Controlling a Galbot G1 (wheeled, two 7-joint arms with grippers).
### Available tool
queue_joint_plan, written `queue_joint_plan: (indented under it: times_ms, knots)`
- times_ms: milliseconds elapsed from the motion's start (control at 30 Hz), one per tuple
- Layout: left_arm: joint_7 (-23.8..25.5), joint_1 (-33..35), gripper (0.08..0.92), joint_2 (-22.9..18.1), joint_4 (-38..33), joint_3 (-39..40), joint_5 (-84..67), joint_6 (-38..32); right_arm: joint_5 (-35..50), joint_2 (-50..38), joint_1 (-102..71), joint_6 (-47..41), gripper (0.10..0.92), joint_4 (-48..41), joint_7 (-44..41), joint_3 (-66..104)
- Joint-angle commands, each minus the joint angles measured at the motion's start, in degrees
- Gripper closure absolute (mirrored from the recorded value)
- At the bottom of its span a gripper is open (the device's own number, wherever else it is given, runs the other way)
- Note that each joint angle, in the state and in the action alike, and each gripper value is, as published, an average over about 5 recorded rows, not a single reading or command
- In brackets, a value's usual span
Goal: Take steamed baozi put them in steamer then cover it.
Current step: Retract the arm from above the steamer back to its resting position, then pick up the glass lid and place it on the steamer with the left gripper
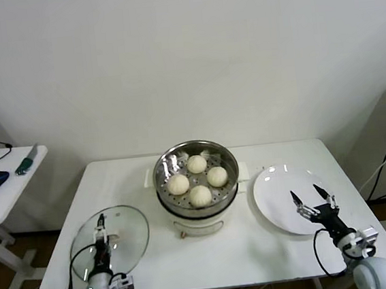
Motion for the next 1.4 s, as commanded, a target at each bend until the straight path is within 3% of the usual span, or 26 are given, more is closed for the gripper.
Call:
queue_joint_plan:
  times_ms: [33, 233, 700, 967, 1167, 1400]
  knots:
    - [-1.27, -4.14, 0.177, 0.5, 4.52, 0.45, -1.83, 0.1, -1.36, 1.07, -0.88, 0.45, 0.203, -0.16, -0.44, 0.57]
    - [-0.96, -4.03, 0.213, 0.79, 4.3, 0.65, -2.88, -0.19, -2.86, 1.99, -1.05, 1.13, 0.203, -0.79, -1.07, 0.53]
    - [-0.6, -3.29, 0.607, 1.59, 3.15, 1.0, -5.19, -0.07, -3.93, 3.27, -0.15, 1.68, 0.203, -1.76, -1.37, 0.18]
    - [0.43, 0.2, 0.826, 3.59, -4.88, 1.11, -7.52, 1.94, -4.18, 3.04, 0.29, 2.05, 0.203, -2.41, -1.46, 0.21]
    - [0.58, 5.15, 0.849, 6.13, -14.29, 1.06, -8.57, 7.17, -4.27, 2.1, 0.94, 2.07, 0.203, -2.76, -1.45, 0.1]
    - [4.22, 10.06, 0.849, 10.8, -28.03, 0.44, -9.58, 17.17, -4.54, -0.47, 2.35, 1.87, 0.203, -3.44, -1.3, -0.82]
